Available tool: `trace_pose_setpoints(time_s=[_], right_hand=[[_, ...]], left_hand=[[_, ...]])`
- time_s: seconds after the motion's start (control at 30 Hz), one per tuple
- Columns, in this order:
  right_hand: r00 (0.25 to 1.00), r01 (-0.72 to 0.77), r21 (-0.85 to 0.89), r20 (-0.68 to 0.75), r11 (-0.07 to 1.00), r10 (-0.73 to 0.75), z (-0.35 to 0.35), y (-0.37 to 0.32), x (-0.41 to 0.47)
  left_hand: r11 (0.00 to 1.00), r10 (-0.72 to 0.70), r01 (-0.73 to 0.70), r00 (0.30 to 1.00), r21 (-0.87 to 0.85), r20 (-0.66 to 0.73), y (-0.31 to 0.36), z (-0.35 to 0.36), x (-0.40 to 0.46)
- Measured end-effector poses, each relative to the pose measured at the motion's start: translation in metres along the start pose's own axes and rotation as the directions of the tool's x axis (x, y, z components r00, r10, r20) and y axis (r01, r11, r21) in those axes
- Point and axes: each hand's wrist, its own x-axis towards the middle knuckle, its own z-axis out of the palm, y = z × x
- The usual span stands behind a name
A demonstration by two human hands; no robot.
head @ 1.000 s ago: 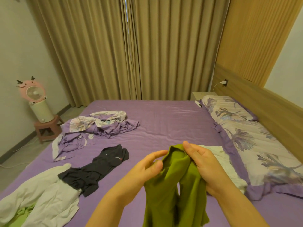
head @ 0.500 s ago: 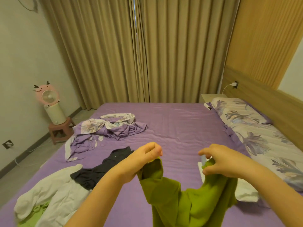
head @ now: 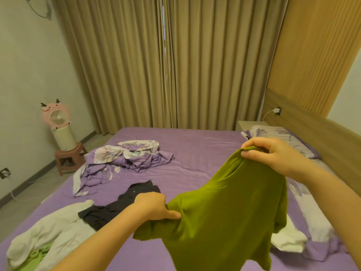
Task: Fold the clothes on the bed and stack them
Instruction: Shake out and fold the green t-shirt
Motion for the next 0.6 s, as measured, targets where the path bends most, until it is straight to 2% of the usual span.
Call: trace_pose_setpoints(time_s=[0.07, 0.1, 0.17, 0.23, 0.27, 0.33, 0.4, 0.43, 0.47, 0.53, 0.57, 0.6], right_hand=[[0.999, -0.022, 0.115, -0.036, 0.993, 0.026, 0.006, -0.001, 0.001], [0.998, -0.04, 0.179, -0.045, 0.983, 0.049, 0.01, -0.001, 0.001], [0.995, -0.082, 0.277, -0.036, 0.957, 0.096, 0.018, 0.002, 0.001], [0.989, -0.133, 0.367, -0.018, 0.921, 0.15, 0.025, 0.006, 0.002], [0.983, -0.159, 0.417, -0.015, 0.895, 0.181, 0.027, 0.007, 0.002], [0.974, -0.204, 0.502, 0.014, 0.841, 0.228, 0.029, 0.008, 0.003], [0.962, -0.262, 0.599, 0.099, 0.757, 0.255, 0.027, 0.009, 0.003], [0.955, -0.291, 0.637, 0.149, 0.714, 0.257, 0.024, 0.011, 0.003], [0.947, -0.319, 0.658, 0.193, 0.682, 0.257, 0.021, 0.014, 0.002], [0.939, -0.343, 0.675, 0.237, 0.654, 0.249, 0.016, 0.02, -0.001], [0.943, -0.333, 0.673, 0.229, 0.66, 0.242, 0.015, 0.023, -0.002], [0.949, -0.316, 0.658, 0.206, 0.684, 0.24, 0.014, 0.026, -0.004]], left_hand=[[0.97, 0.088, -0.062, 0.991, -0.235, 0.104, -0.01, 0.014, 0.012], [0.917, 0.16, -0.112, 0.982, -0.383, 0.096, -0.016, 0.019, 0.016], [0.74, 0.261, -0.259, 0.961, -0.621, -0.09, -0.022, 0.026, 0.02], [0.495, 0.231, -0.358, 0.933, -0.792, -0.277, -0.019, 0.028, 0.019], [0.369, 0.18, -0.348, 0.936, -0.862, -0.301, -0.014, 0.027, 0.018], [0.164, 0.084, -0.27, 0.962, -0.949, -0.26, -0.003, 0.021, 0.015], [0.048, 0.093, -0.143, 0.986, -0.988, -0.139, 0.006, 0.013, 0.012], [0.075, 0.122, -0.08, 0.99, -0.994, -0.071, 0.009, 0.009, 0.009], [0.162, 0.139, -0.046, 0.99, -0.986, -0.024, 0.011, 0.005, 0.005], [0.505, 0.128, -0.088, 0.991, -0.858, -0.027, 0.009, 0.002, 0.001], [0.674, 0.131, -0.142, 0.989, -0.725, -0.071, 0.007, 0.0, 0.001], [0.793, 0.145, -0.18, 0.984, -0.582, -0.106, 0.004, -0.001, 0.002]])
